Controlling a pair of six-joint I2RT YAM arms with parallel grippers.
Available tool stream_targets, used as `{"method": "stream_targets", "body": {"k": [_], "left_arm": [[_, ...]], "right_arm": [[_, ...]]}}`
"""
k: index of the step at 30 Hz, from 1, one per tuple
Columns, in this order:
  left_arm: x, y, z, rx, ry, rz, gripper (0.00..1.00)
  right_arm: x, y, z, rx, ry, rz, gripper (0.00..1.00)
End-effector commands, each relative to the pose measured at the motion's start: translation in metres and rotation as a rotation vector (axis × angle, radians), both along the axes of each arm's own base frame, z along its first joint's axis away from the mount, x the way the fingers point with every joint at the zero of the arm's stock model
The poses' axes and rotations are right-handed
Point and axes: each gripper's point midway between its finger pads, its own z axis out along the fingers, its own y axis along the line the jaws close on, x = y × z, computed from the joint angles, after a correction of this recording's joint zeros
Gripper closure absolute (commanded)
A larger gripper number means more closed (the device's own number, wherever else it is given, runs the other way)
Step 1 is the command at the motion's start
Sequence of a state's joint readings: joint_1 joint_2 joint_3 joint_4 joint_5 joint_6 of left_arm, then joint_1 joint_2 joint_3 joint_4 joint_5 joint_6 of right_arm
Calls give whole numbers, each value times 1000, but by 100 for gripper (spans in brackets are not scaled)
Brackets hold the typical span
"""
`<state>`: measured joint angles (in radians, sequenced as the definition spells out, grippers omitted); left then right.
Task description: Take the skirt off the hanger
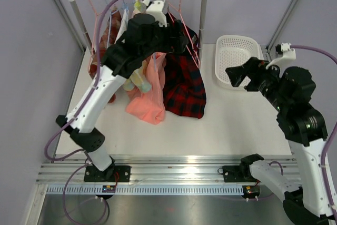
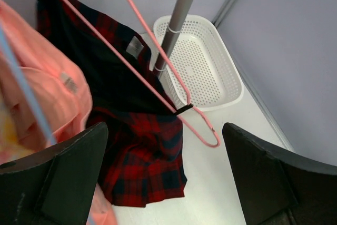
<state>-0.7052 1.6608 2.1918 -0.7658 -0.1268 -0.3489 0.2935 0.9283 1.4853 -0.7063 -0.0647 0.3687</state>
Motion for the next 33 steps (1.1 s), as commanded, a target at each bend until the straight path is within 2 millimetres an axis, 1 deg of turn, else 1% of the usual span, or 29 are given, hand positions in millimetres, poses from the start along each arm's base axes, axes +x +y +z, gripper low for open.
{"method": "stream_targets", "body": {"k": [1, 2, 3, 4, 5, 6, 7, 8, 9, 10, 12, 14, 15, 16, 19, 20, 26, 28, 29, 31, 32, 33], "left_arm": [[2, -29, 39, -143, -76, -88, 6], [11, -40, 32, -149, -68, -94, 6], [15, -44, 30, -158, -60, -91, 6], [19, -45, 27, -159, -56, -73, 7], [23, -48, 25, -162, -54, -66, 7], [28, -53, 22, -166, -54, -60, 7], [32, -54, 20, -163, -59, -37, 7], [35, -56, 23, -170, -75, -29, 8], [38, -61, 18, -162, -76, -22, 8], [42, -59, 19, -162, -85, 3, 8], [47, -63, 23, -176, -100, 13, 9], [57, -67, 14, -172, -92, 37, 10], [59, -68, 19, -184, -99, 45, 11], [66, -68, 11, -176, -90, 73, 12], [75, -70, 6, -180, -95, 100, 12], [79, -73, 0, -173, -89, 103, 12], [92, -75, -18, -155, -71, 151, 18], [94, -74, -19, -155, -74, 161, 21], [95, -74, -18, -159, -77, 167, 34], [98, -73, -19, -160, -82, 184, 51], [99, -71, -16, -164, -89, 191, 71], [98, -69, -12, -165, -97, 195, 77]], "right_arm": [[-14, 1, -23, 35, 34, 12, 7], [-16, 2, -37, 28, 61, 19, 7], [-22, 2, -40, 29, 57, 30, 7], [-25, 2, -47, 25, 73, 33, 7], [-26, 2, -58, 20, 97, 38, 7], [-28, 2, -63, 12, 105, 44, 7], [-30, 4, -67, 11, 115, 54, 7], [-30, 4, -74, 8, 132, 58, 7], [-32, 6, -75, 11, 133, 70, 7], [-33, 7, -77, 12, 135, 79, 7], [-34, 10, -81, 14, 143, 94, 7], [-36, 11, -83, 15, 148, 104, 7], [-37, 13, -84, 14, 152, 113, 7], [-38, 13, -85, 13, 158, 117, 7], [-42, 12, -86, 6, 160, 123, 7], [-44, 11, -87, 4, 162, 123, 7], [-52, 5, -90, -23, 165, 113, 6], [-53, 4, -91, -26, 166, 112, 6], [-54, 4, -92, -26, 167, 112, 6], [-55, 4, -94, -27, 173, 112, 6], [-55, 4, -95, -27, 177, 111, 7], [-56, 4, -96, -26, 176, 111, 7]]}}
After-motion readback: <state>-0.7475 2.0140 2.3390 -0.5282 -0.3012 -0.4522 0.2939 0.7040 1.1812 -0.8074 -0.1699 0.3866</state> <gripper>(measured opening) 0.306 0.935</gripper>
